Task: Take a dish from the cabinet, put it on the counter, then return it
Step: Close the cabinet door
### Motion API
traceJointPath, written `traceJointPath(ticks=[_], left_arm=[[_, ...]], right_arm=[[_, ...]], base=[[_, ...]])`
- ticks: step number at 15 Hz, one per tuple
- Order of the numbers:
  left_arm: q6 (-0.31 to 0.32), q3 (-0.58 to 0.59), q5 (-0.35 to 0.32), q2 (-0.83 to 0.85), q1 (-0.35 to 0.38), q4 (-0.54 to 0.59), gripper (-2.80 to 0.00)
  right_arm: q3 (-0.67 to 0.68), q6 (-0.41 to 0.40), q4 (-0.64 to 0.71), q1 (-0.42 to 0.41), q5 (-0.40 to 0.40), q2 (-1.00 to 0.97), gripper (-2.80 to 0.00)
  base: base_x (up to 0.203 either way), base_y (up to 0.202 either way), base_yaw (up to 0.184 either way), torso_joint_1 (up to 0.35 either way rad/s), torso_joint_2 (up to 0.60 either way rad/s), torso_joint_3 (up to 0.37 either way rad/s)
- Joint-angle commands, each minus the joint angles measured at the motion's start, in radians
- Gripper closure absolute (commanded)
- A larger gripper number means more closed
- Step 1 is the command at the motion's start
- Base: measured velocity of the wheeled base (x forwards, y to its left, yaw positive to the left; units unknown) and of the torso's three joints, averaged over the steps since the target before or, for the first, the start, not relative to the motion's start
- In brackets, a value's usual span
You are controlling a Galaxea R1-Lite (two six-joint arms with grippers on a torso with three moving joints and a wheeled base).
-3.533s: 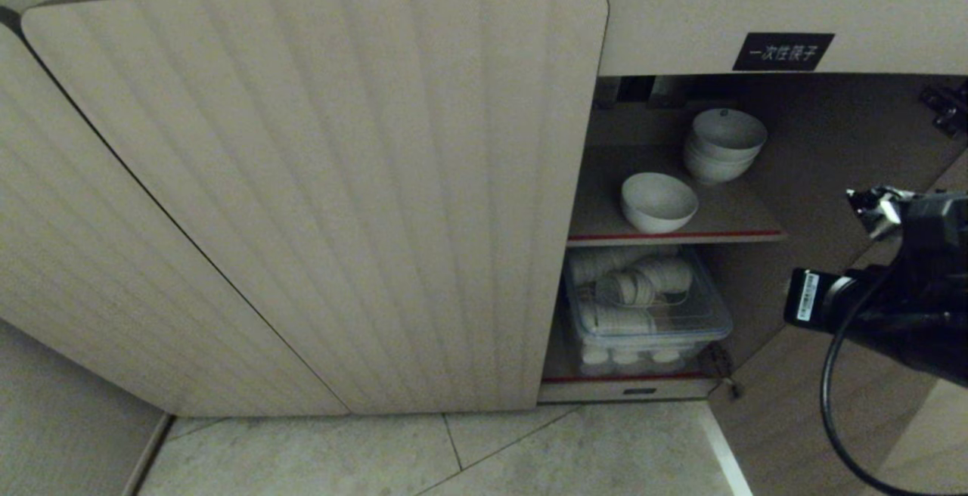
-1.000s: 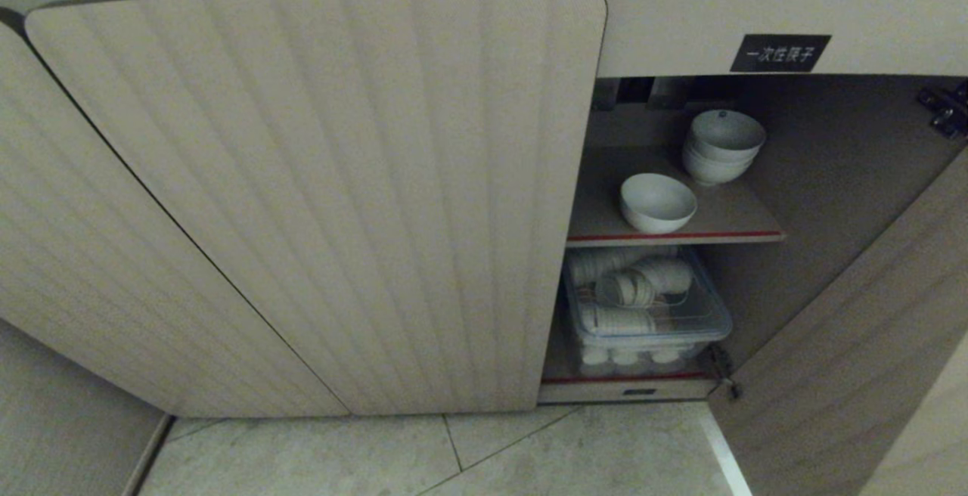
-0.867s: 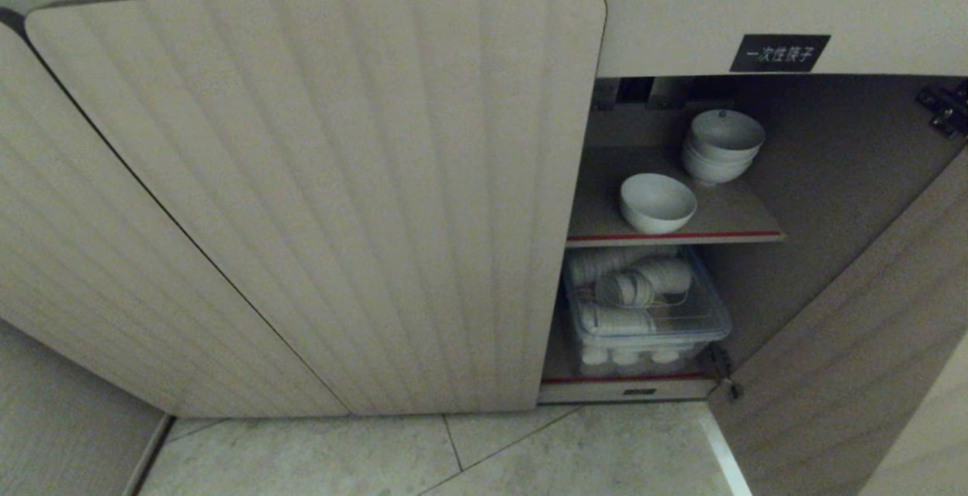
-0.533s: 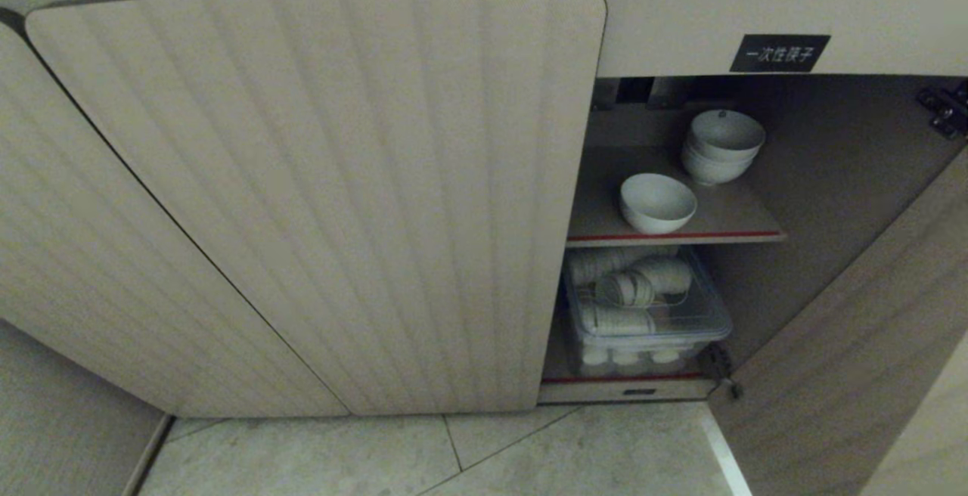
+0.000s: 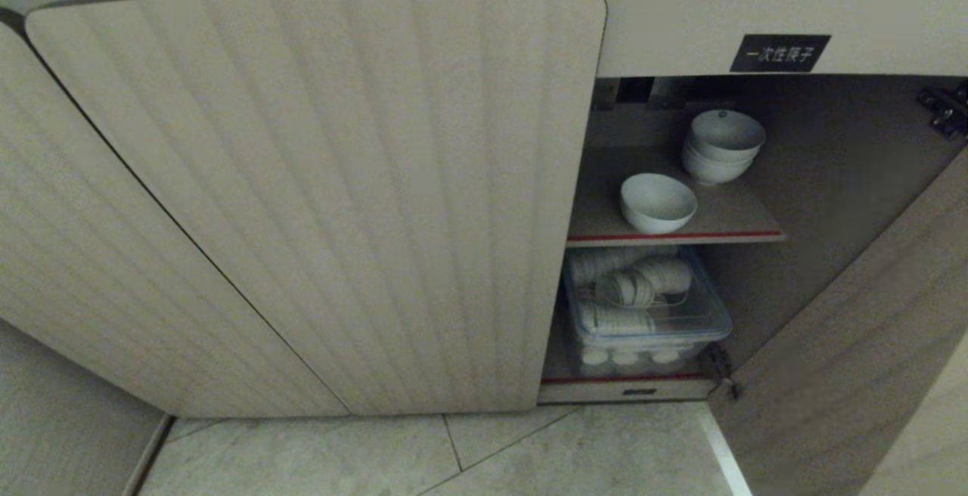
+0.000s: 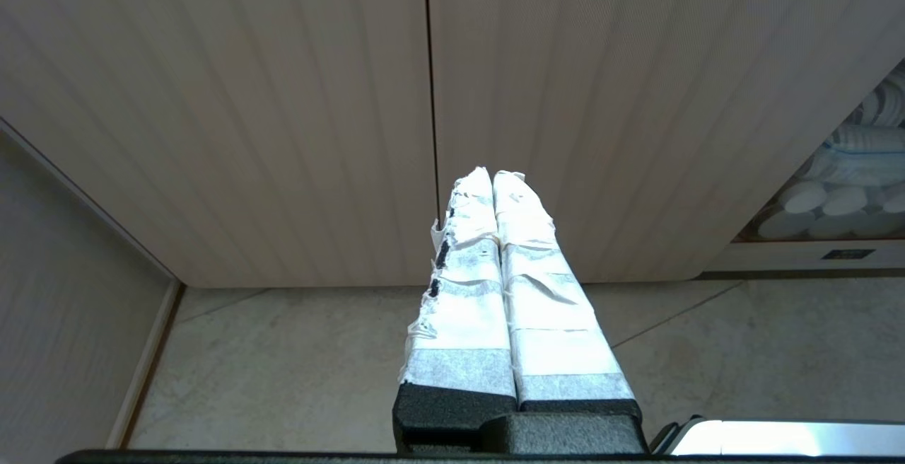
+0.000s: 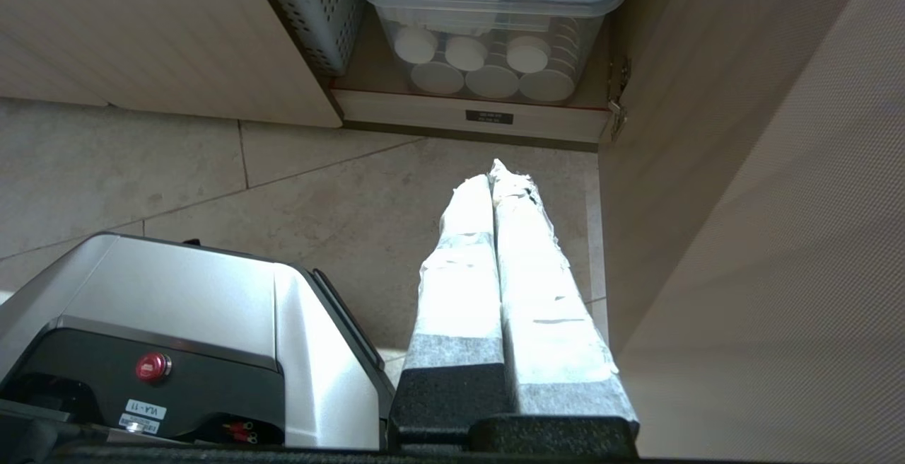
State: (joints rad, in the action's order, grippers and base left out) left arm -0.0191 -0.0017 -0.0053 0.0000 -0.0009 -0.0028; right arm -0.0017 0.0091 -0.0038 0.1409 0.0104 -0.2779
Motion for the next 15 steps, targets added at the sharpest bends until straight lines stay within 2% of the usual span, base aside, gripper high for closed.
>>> traceJointPath(ticks=[1, 5, 7, 10, 15], left_arm=[[-0.001, 0.0, 0.0, 0.0, 0.0, 0.0, 0.0], [-0.001, 0.0, 0.0, 0.0, 0.001, 0.0, 0.0], [-0.001, 0.0, 0.0, 0.0, -0.001, 0.0, 0.0], [-0.001, 0.0, 0.0, 0.0, 0.0, 0.0, 0.0], [-0.001, 0.0, -0.001, 0.0, 0.001, 0.0, 0.0]], right_arm=[[-0.001, 0.001, -0.001, -0.047, 0.0, -0.003, 0.0], [0.0, 0.001, -0.001, -0.133, 0.0, 0.113, 0.0], [0.0, 0.016, 0.0, -0.133, -0.001, 0.199, 0.0], [0.0, 0.093, -0.001, -0.133, -0.01, 0.278, 0.0], [-0.001, 0.095, -0.001, -0.133, -0.01, 0.278, 0.0]], base=[[0.0, 0.0, 0.0, 0.0, 0.0, 0.0], [0.0, 0.0, 0.0, 0.0, 0.0, 0.0], [0.0, 0.0, 0.0, 0.0, 0.0, 0.0], [0.0, 0.0, 0.0, 0.0, 0.0, 0.0], [0.0, 0.0, 0.0, 0.0, 0.0, 0.0]])
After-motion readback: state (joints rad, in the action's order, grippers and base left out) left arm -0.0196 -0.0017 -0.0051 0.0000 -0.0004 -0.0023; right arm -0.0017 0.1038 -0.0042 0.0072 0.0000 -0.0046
